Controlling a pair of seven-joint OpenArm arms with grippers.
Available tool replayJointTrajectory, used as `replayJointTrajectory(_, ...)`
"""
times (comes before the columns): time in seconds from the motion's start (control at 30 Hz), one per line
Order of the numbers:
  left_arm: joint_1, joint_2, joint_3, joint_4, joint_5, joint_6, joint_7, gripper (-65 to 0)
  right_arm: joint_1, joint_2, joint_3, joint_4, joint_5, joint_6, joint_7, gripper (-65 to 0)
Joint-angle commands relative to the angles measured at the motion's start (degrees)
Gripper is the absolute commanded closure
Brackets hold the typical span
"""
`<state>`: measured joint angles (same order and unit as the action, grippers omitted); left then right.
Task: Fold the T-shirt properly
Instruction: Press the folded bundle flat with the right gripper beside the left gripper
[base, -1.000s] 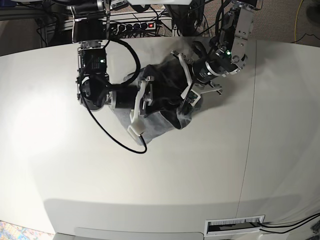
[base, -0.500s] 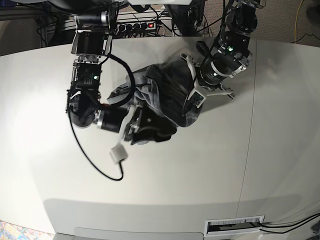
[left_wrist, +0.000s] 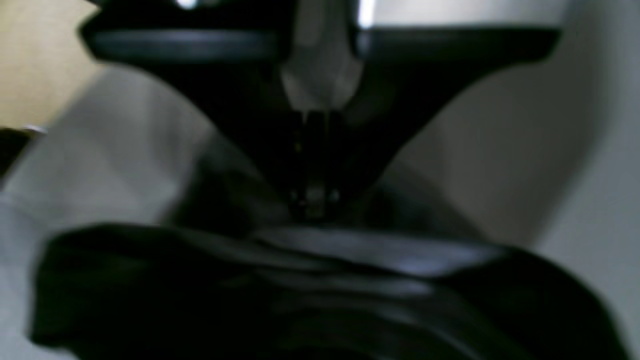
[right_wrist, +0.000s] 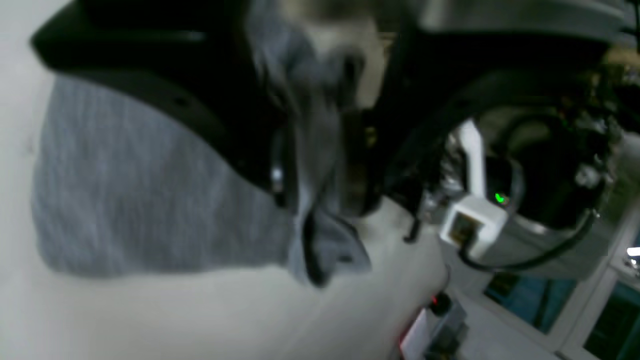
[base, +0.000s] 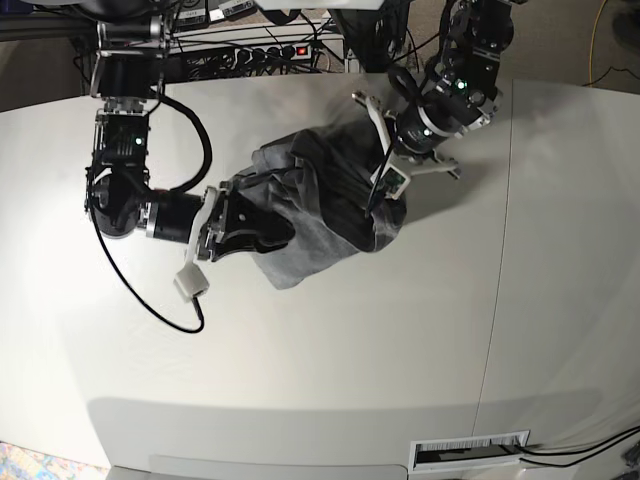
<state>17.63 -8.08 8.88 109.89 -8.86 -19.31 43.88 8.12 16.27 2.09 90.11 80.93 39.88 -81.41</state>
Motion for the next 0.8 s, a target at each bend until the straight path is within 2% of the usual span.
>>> replayJointTrajectory(0.0, 0.31, 0.11, -0.07, 1.11, -1.81, -0.24, -1.01, 0.0, 0.87, 1.16, -0.24, 1.03, 1.62, 0.12, 1.41, -10.3)
replayJointTrajectory(0.13, 2.43, 0.13, -0.07, 1.11, -5.84, -1.11, -1.09, 0.0, -0.85, 2.62, -1.88, 1.03, 1.88, 0.12, 1.41, -4.4)
replayJointTrajectory(0.23, 3.3, 0.13, -0.07, 1.11, -7.26, -3.26, -1.66, 0.0, -1.88, 2.78, -3.3, 1.03, 2.67, 0.12, 1.41, -4.4)
replayJointTrajectory(0.43, 3.5, 0.13, -0.07, 1.09, -9.38, -3.21, -2.19, 0.0, -4.63, 2.78, -7.56, 1.03, 2.21, 0.12, 1.41, -4.4)
replayJointTrajectory(0.57, 3.52, 0.11, -0.07, -0.24, -8.85, -3.21, -4.94, 0.0, -5.27, 2.75, -10.49, 1.03, -2.45, 0.12, 1.41, -4.4)
replayJointTrajectory(0.77, 4.26, 0.11, -0.07, -2.23, -8.74, -3.23, -4.98, 0.0, -5.27, 2.38, -17.64, 1.01, -11.47, 0.12, 1.41, -4.4)
